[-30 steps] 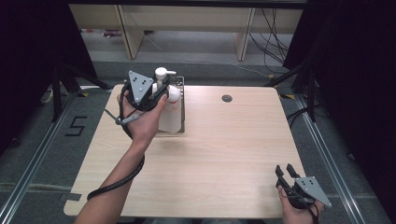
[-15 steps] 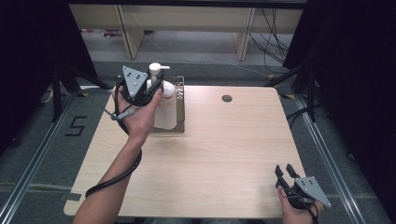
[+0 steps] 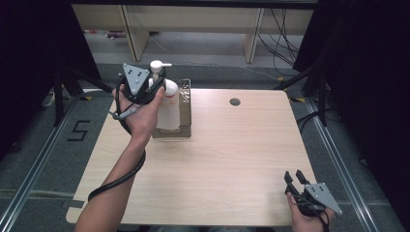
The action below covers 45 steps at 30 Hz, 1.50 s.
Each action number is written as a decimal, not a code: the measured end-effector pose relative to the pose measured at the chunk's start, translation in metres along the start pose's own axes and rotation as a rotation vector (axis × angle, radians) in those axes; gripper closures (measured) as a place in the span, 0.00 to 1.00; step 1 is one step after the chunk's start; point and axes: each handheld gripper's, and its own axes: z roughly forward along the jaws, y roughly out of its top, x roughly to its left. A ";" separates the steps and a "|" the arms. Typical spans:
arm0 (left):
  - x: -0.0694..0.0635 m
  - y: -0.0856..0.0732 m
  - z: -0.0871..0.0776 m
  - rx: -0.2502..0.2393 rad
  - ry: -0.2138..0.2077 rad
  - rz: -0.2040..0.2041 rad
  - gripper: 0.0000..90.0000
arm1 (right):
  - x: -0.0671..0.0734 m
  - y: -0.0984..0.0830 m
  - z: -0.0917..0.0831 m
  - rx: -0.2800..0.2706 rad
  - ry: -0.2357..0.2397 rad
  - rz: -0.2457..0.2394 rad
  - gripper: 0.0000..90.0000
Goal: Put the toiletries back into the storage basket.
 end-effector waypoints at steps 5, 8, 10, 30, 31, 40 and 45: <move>0.002 0.001 0.004 -0.004 0.003 0.010 0.66 | 0.000 0.000 0.000 -0.006 0.003 0.006 0.64; 0.003 0.001 0.006 -0.001 0.008 0.012 0.66 | 0.000 0.000 0.000 -0.006 0.001 0.006 0.64; 0.003 0.002 0.008 -0.001 0.010 0.011 0.66 | 0.000 0.000 0.000 -0.001 0.008 -0.002 0.64; 0.005 0.001 0.025 0.012 0.040 -0.004 0.66 | 0.002 -0.001 0.000 0.011 -0.004 0.019 0.64; 0.005 0.000 0.025 0.014 0.039 -0.005 0.66 | 0.002 -0.001 0.000 0.009 -0.004 0.016 0.64; 0.005 -0.005 0.032 0.027 0.053 -0.002 0.66 | 0.000 -0.001 0.001 0.010 0.013 -0.015 0.64; 0.005 -0.006 0.034 0.031 0.061 0.001 0.66 | 0.000 -0.001 0.001 0.008 0.014 -0.014 0.64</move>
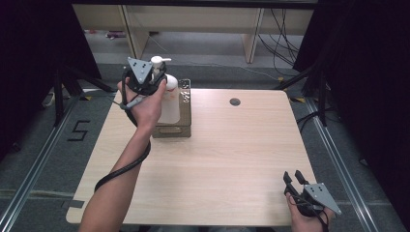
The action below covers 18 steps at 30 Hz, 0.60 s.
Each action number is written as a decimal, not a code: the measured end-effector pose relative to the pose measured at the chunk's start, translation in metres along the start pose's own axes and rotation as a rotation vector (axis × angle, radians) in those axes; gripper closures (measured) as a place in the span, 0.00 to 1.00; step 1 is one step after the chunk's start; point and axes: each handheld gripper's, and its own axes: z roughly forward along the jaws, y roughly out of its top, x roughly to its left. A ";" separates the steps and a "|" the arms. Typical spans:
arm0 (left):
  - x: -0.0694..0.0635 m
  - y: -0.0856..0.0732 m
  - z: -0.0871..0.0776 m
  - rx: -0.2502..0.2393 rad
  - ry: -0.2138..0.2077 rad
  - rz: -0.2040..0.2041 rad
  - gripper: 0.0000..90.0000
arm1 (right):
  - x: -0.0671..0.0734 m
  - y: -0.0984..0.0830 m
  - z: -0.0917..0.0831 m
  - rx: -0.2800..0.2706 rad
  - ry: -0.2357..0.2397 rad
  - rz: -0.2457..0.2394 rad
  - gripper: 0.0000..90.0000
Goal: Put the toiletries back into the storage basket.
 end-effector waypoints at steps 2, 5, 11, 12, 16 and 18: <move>0.000 0.000 0.001 0.003 0.003 0.002 0.66 | 0.000 0.000 0.000 -0.007 -0.011 -0.011 0.64; 0.000 -0.002 0.002 0.006 0.007 0.007 0.66 | 0.002 -0.001 -0.001 -0.001 -0.011 0.031 0.64; 0.000 -0.005 0.004 0.014 0.016 0.005 0.66 | 0.003 -0.001 -0.002 0.005 -0.014 0.031 0.64; 0.000 -0.006 0.005 0.018 0.017 0.009 0.66 | 0.003 -0.001 -0.002 0.005 -0.014 0.031 0.64; 0.001 -0.008 0.005 0.024 0.030 0.000 0.66 | 0.001 0.000 -0.001 -0.003 -0.006 0.011 0.64; 0.001 -0.009 0.006 0.029 0.032 0.000 0.66 | 0.002 -0.001 -0.001 -0.002 -0.008 0.027 0.64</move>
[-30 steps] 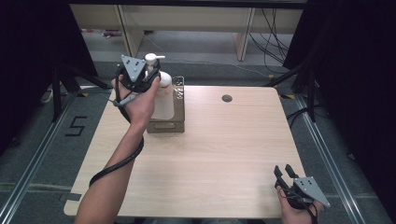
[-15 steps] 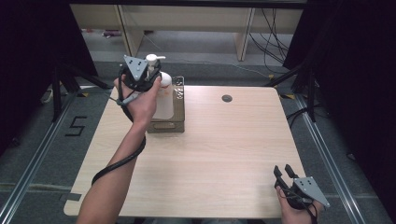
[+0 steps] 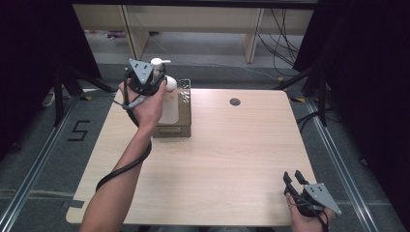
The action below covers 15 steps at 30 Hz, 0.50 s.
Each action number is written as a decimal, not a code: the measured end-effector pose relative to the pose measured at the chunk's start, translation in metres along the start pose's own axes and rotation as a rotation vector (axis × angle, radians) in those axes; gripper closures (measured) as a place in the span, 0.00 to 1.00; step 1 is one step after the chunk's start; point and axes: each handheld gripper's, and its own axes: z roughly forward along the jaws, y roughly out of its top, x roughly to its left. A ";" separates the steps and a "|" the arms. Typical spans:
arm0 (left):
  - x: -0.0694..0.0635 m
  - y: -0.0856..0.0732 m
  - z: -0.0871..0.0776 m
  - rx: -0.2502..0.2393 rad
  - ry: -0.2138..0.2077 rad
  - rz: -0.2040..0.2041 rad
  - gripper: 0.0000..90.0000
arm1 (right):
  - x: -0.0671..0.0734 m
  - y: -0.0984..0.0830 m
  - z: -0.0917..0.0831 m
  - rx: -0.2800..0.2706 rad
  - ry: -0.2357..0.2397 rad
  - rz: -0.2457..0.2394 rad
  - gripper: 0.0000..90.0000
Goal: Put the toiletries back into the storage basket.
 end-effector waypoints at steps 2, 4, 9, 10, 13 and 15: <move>0.000 -0.001 0.001 -0.002 0.000 -0.001 0.66 | 0.000 0.000 0.000 0.000 0.004 0.001 0.64; 0.000 -0.002 0.001 0.002 0.002 0.002 0.66 | -0.002 0.001 0.000 -0.006 0.003 -0.035 0.64; 0.001 -0.005 0.003 0.005 0.002 0.001 0.66 | -0.002 0.001 0.000 -0.008 -0.002 -0.033 0.64; 0.000 -0.005 0.003 0.008 0.003 0.000 0.66 | -0.002 0.000 0.001 -0.010 0.002 -0.032 0.64; 0.000 -0.007 0.004 0.011 0.004 0.000 0.66 | -0.001 0.001 0.000 -0.007 0.002 -0.027 0.64; 0.000 -0.008 0.004 0.012 0.004 -0.001 0.66 | -0.001 0.001 0.000 -0.005 0.012 -0.020 0.64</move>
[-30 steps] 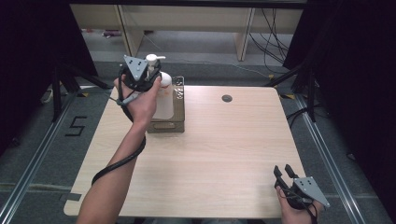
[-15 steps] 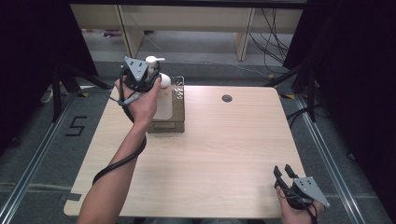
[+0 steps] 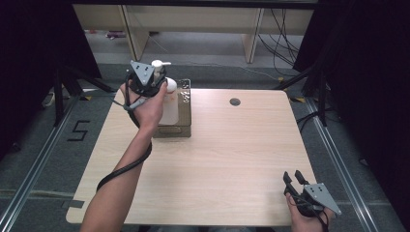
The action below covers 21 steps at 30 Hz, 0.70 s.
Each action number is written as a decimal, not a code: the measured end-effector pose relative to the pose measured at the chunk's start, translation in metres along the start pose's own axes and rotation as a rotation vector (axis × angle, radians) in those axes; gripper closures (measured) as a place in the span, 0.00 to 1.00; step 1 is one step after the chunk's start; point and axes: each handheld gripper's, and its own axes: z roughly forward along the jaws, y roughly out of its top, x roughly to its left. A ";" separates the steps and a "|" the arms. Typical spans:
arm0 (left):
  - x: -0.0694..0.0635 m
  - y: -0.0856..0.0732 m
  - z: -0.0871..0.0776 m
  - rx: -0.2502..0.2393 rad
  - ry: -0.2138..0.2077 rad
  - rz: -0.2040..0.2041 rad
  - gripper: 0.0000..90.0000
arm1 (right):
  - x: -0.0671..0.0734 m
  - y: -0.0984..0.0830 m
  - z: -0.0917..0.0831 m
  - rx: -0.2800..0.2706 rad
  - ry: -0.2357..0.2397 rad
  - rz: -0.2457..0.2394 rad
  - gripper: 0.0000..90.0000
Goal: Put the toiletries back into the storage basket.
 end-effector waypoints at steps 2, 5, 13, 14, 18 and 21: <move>0.000 -0.001 0.000 0.003 0.000 -0.001 0.66 | -0.001 0.000 0.000 -0.005 -0.007 -0.014 0.64; 0.000 -0.003 0.001 0.005 0.003 0.003 0.66 | 0.000 0.000 0.000 -0.001 -0.009 -0.007 0.64; 0.000 -0.006 0.004 0.013 0.006 0.002 0.66 | 0.000 0.000 0.000 -0.006 0.001 -0.005 0.64; 0.000 -0.007 0.004 0.016 0.006 0.001 0.66 | -0.001 0.000 0.000 -0.007 -0.003 -0.013 0.64; 0.000 -0.009 0.004 0.020 0.009 0.002 0.66 | -0.001 0.000 0.000 -0.007 -0.001 -0.006 0.64; 0.000 -0.011 0.004 0.025 0.011 0.004 0.66 | 0.001 0.000 0.000 0.003 -0.007 0.020 0.64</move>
